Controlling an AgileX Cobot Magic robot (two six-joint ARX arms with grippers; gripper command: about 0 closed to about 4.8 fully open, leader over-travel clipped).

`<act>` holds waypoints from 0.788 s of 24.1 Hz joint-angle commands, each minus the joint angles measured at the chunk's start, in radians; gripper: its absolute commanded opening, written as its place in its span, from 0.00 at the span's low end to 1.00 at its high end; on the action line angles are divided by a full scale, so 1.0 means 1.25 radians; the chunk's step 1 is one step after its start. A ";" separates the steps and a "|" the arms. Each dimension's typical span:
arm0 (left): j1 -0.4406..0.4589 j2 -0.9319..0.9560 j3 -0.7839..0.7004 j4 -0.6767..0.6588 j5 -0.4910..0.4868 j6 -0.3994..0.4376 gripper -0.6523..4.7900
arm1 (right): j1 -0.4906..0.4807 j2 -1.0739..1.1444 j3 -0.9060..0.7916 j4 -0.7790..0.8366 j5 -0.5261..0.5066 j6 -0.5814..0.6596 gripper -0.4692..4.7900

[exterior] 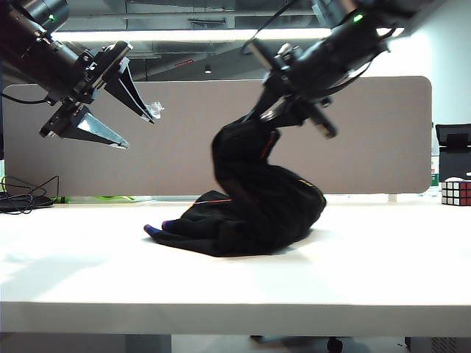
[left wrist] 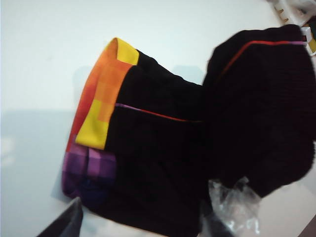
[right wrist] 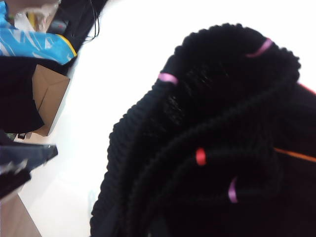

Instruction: Fold the basketball shorts on the desk in half horizontally, aligning the two legs, then fold them again vertically to align the hem with the waist, creating a neat rectangle.

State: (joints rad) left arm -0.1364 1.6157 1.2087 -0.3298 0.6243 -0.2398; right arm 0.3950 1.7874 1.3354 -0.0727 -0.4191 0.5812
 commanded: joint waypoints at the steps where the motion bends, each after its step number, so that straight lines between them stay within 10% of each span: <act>1: 0.001 -0.005 0.002 0.007 0.000 0.005 0.66 | 0.020 0.064 0.058 0.014 -0.004 0.017 0.08; 8: 0.001 -0.005 0.002 0.007 -0.003 0.007 0.66 | 0.032 0.137 0.082 0.096 -0.007 0.085 0.12; 15: 0.001 -0.005 0.002 0.002 -0.015 0.018 0.66 | 0.032 0.139 0.082 0.143 -0.017 0.099 0.64; 19: 0.001 -0.005 0.002 0.002 -0.016 0.018 0.66 | 0.042 0.138 0.082 0.290 -0.109 0.120 0.67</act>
State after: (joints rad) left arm -0.1368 1.6154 1.2087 -0.3336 0.6052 -0.2241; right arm 0.4423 1.9648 1.4303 0.2058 -0.5129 0.7071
